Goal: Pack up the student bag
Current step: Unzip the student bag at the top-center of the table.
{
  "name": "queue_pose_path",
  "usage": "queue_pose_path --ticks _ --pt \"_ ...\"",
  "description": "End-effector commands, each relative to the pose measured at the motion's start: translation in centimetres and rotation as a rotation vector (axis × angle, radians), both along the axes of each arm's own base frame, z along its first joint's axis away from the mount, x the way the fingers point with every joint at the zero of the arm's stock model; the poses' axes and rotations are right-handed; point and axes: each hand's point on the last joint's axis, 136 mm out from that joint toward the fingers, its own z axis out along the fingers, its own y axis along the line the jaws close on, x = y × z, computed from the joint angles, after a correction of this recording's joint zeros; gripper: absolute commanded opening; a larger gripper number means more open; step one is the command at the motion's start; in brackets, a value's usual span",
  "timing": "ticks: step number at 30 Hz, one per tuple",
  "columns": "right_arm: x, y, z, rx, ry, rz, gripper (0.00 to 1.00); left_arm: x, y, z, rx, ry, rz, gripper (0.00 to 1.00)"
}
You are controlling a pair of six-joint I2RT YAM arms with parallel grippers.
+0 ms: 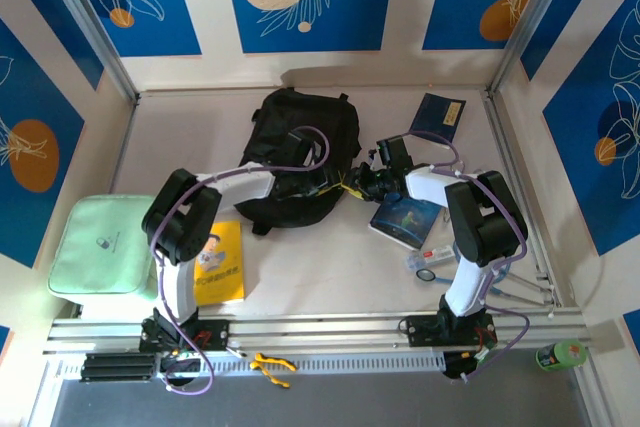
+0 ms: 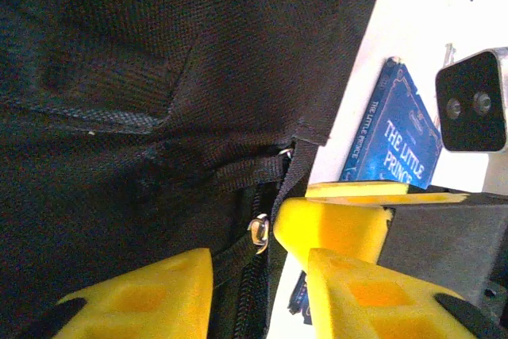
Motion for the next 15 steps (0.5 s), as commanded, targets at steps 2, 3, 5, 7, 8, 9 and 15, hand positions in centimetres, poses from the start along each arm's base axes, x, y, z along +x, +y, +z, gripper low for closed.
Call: queue_pose_path --ticks 2,3,5,7,8,9,15 --pt "-0.9 -0.4 -1.5 -0.009 0.061 -0.014 0.32 0.3 -0.3 0.1 0.0 -0.029 -0.066 0.34" --pt "-0.9 -0.4 -1.4 -0.006 0.061 -0.014 0.32 0.3 -0.3 0.1 0.015 -0.053 -0.091 0.34" --pt "-0.9 -0.5 -1.4 -0.003 0.062 -0.015 0.32 0.3 0.1 -0.2 0.064 -0.107 -0.153 0.34" --pt "-0.8 -0.4 -1.3 0.002 0.061 -0.015 0.32 0.3 0.5 -0.4 0.13 -0.17 -0.224 0.34" --pt "-0.8 -0.4 -1.3 0.003 0.062 -0.016 0.32 0.4 0.7 -0.4 0.161 -0.201 -0.259 0.34" --pt "-0.8 -0.4 -1.3 0.005 0.062 -0.014 0.32 0.5 1.0 -0.4 0.189 -0.229 -0.285 0.34" --pt "-0.8 -0.3 -1.2 0.009 0.062 -0.013 0.32 0.8 1.2 -0.2 0.223 -0.285 -0.365 0.33"
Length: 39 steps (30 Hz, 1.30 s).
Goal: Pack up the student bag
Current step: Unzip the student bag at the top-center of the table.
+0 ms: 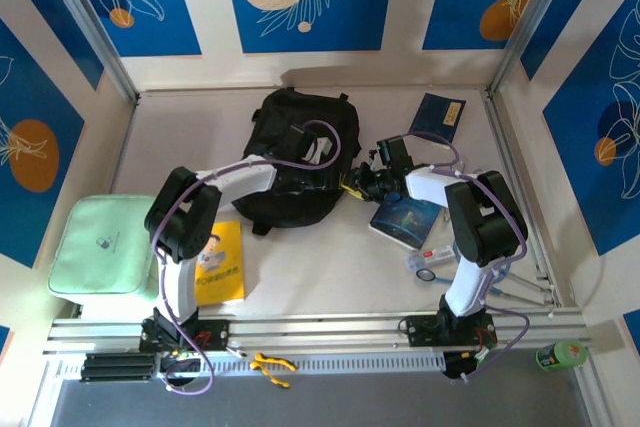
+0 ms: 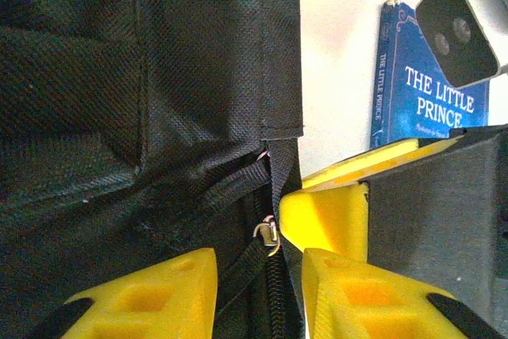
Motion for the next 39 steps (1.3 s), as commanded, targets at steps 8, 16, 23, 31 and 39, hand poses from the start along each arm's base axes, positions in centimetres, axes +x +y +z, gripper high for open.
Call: queue_pose_path --ticks 8,16,23,31,39 --pt "-0.7 -0.3 -1.1 0.005 0.055 -0.008 0.32 0.3 2.4 -0.3 0.002 -0.04 -0.04 0.29" --pt "-0.5 -0.2 -1.0 0.006 0.054 -0.009 0.32 -1.1 1.9 -1.1 -0.03 -0.007 -0.114 0.34" --pt "-0.3 -0.2 -1.1 0.007 0.062 -0.016 0.32 -2.2 1.0 -1.5 -0.082 0.037 -0.163 0.36" --pt "-0.2 -0.1 -1.2 0.007 0.069 -0.023 0.32 -2.7 0.6 -1.8 -0.092 0.064 -0.192 0.35" --pt "-0.1 -0.1 -1.1 0.007 0.069 -0.025 0.32 -2.7 0.8 -2.5 -0.042 0.054 -0.203 0.43"
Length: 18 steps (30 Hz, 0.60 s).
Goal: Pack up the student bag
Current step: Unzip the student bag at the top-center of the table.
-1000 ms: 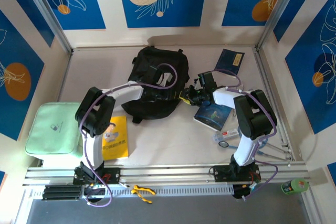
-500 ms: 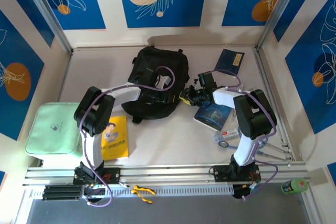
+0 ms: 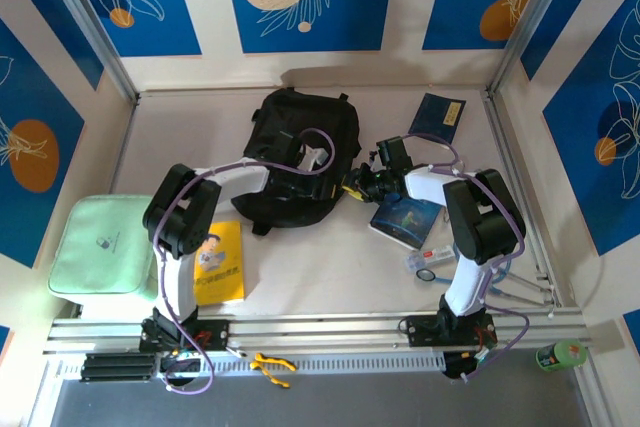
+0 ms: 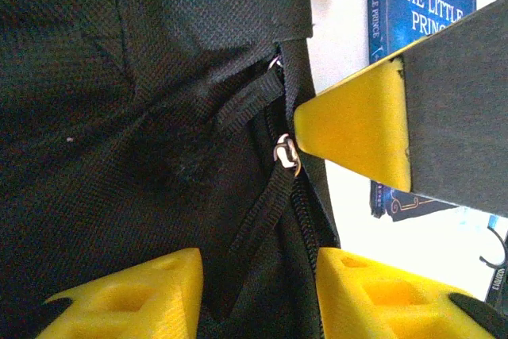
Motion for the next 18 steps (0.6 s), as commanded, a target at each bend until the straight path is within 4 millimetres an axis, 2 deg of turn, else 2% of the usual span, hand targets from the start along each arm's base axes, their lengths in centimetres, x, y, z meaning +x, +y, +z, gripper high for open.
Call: queue_pose_path --ticks 1,6,12,15,18 --pt "-0.1 0.0 -0.5 0.004 0.038 -0.003 0.32 -0.1 -0.4 -0.3 0.017 -0.004 -0.032 0.43" --pt "-0.1 0.0 -0.4 0.003 0.036 -0.003 0.32 -0.7 -1.3 0.1 -0.008 0.0 -0.077 0.4" --pt "0.1 0.1 -0.2 0.002 0.032 -0.002 0.32 -1.0 -1.9 2.5 -0.066 -0.018 -0.104 0.3" --pt "0.1 -0.1 -0.2 0.0 0.031 -0.006 0.32 -0.5 -1.4 2.6 -0.027 -0.045 -0.086 0.26" --pt "0.2 -0.2 -0.2 0.0 0.031 -0.01 0.32 0.1 -1.1 1.6 0.011 -0.035 -0.05 0.22"
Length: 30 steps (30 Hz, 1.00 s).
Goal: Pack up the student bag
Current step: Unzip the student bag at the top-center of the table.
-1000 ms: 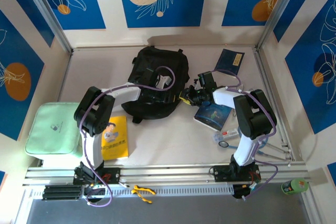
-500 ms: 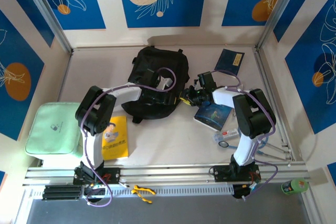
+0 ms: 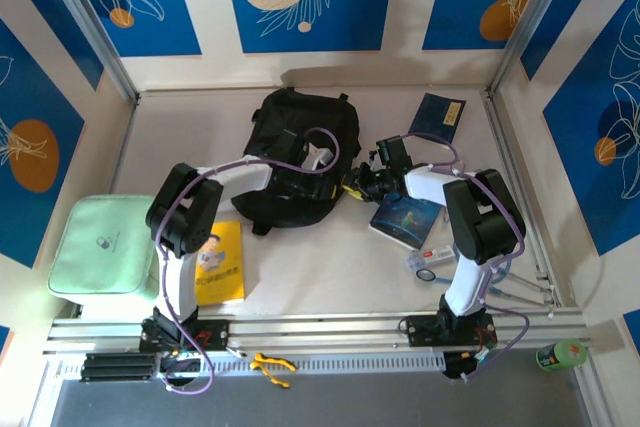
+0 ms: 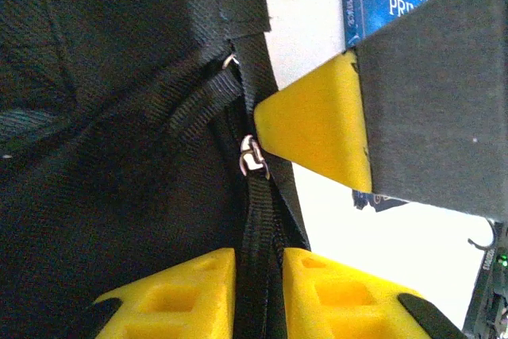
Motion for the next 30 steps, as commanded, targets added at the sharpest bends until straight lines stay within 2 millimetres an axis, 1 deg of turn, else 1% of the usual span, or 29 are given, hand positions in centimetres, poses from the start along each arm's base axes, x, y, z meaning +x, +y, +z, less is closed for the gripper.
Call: queue_pose_path --ticks 1,6,11,17,21,24,26,28,30 --pt "0.0 -0.2 -0.4 -0.001 0.032 -0.009 0.32 0.6 -0.3 0.8 0.021 -0.022 0.01 0.23" --pt "0.1 -0.2 -0.1 0.003 0.029 -0.003 0.32 0.6 -0.7 0.0 0.022 -0.001 0.009 0.23" --pt "0.1 -0.3 -0.1 0.001 0.028 -0.003 0.32 0.2 -0.9 -0.8 0.034 0.024 -0.014 0.27" --pt "0.0 -0.2 -0.1 0.001 0.028 -0.002 0.32 0.1 -0.8 -1.5 0.062 0.025 -0.024 0.27" --pt "0.0 -0.2 0.0 0.004 0.027 -0.002 0.32 0.3 -0.6 -1.3 0.081 0.0 -0.017 0.2" --pt "0.3 -0.4 0.3 0.007 0.018 -0.003 0.32 0.7 -0.5 -0.4 0.085 -0.036 -0.007 0.13" --pt "0.6 -0.5 1.1 0.017 0.0 -0.003 0.32 1.1 -0.3 0.2 0.09 -0.059 0.006 0.07" --pt "1.0 -0.8 2.4 0.035 -0.03 -0.004 0.34 1.2 -0.2 1.1 0.086 -0.075 0.012 0.01" --pt "1.5 -1.5 4.0 0.049 -0.074 -0.018 0.36 1.1 -0.1 1.9 0.081 -0.089 0.008 0.0"
